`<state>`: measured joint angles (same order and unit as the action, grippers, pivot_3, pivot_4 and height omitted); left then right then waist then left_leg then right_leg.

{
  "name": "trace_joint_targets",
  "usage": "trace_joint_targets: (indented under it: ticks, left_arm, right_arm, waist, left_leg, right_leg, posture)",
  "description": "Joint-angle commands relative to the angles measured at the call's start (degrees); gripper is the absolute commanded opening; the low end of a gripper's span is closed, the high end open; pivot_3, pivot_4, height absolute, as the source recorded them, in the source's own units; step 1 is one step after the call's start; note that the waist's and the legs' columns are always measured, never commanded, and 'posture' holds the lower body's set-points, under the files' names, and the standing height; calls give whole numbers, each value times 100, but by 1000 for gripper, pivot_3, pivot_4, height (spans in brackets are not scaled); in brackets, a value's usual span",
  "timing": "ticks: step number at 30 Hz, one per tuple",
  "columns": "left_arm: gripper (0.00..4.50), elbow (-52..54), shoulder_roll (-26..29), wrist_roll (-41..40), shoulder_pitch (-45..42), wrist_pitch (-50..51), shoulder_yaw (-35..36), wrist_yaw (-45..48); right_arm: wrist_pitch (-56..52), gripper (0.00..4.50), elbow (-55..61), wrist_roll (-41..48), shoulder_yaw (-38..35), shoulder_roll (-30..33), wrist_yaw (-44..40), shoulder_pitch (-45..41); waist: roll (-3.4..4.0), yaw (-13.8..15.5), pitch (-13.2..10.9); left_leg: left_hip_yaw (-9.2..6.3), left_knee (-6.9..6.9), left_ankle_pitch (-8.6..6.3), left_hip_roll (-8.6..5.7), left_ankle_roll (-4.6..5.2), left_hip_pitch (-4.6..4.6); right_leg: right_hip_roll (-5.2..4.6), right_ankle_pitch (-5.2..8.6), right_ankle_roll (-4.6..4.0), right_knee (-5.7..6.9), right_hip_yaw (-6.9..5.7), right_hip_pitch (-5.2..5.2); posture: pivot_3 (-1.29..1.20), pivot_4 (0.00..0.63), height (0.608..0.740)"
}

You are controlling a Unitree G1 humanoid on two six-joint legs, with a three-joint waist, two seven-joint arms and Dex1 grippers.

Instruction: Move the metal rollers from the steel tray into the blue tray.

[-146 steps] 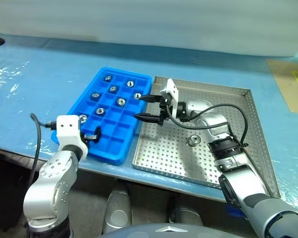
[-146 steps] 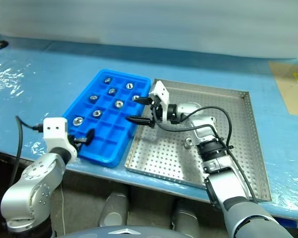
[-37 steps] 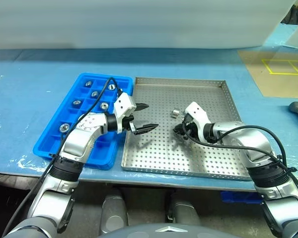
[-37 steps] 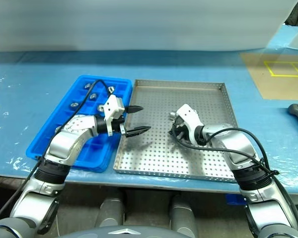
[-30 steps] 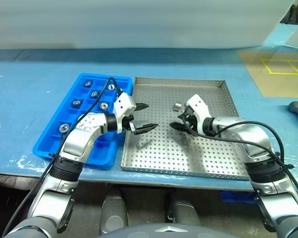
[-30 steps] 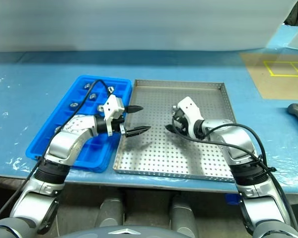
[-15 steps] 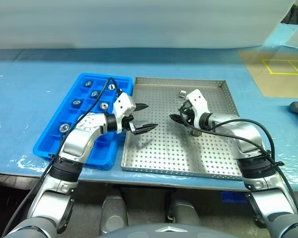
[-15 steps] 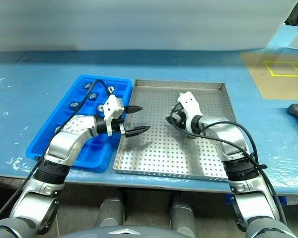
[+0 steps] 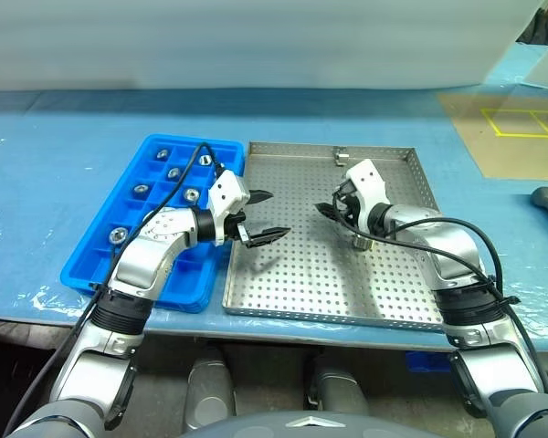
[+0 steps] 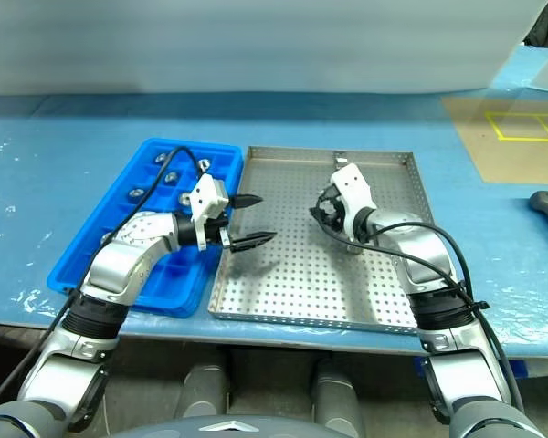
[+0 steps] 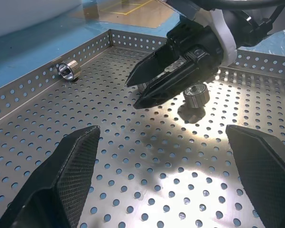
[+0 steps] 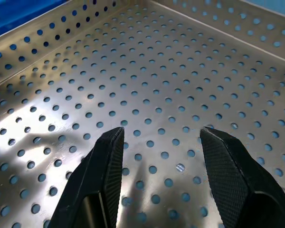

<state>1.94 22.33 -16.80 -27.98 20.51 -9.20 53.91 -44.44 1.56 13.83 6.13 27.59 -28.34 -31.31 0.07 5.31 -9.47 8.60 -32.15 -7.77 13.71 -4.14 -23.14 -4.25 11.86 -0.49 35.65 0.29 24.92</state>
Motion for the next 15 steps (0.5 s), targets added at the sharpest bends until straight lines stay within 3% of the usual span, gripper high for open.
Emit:
trace_joint_targets:
  ticks: [1, 15]
  left_arm:
    - [4500, 222, 43, -97, -34, -17, 86, -9]
    - [4500, 177, -20, 47, -34, -136, 93, -245]
  right_arm:
    - [308, 2587, -113, -118, -325, -49, 207, -246]
    - [543, 2587, -1551, -461, -622, -635, 982, -1128]
  waist:
    - [0, -1, 0]
    - [1, -12, 0]
  left_leg:
    - [0, 0, 0, 0, 0, 0]
    - [1, 1, 2, -1, -3, -2]
  right_leg:
    - [0, 0, 0, 0, 0, 0]
    - [1, 0, 0, 3, 0, 5]
  posture:
    - [-29, 150, 740]
    - [-8, 150, 740]
